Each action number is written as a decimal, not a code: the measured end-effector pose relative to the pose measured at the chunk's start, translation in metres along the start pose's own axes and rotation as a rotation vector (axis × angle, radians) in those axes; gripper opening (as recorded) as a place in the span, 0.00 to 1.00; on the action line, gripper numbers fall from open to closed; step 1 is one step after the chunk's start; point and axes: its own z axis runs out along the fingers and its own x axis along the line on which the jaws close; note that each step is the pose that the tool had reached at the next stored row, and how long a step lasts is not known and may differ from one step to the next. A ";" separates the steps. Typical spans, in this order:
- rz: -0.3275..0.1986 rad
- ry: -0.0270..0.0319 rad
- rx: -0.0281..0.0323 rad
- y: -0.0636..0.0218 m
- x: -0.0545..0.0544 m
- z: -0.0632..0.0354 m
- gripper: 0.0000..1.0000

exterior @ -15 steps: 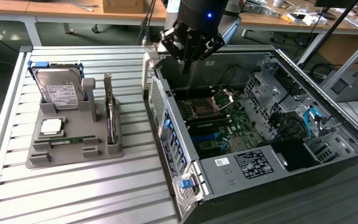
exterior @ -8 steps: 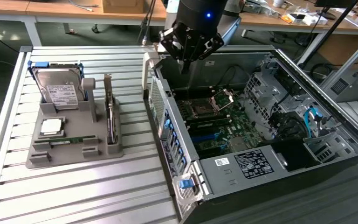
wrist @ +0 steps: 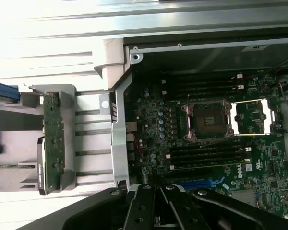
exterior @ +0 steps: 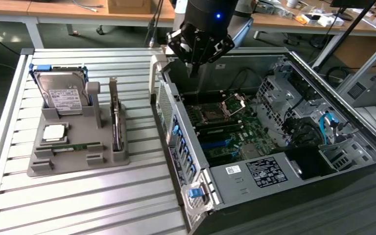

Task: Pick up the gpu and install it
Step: 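Reach for the gpu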

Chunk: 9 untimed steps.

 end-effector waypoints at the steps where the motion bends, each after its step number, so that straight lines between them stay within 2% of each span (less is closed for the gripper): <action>1: 0.000 0.0000 0.0000 0.0000 0.000 0.0000 0.11; 9: 0.000 0.0000 0.0000 -0.0002 0.002 -0.0001 0.11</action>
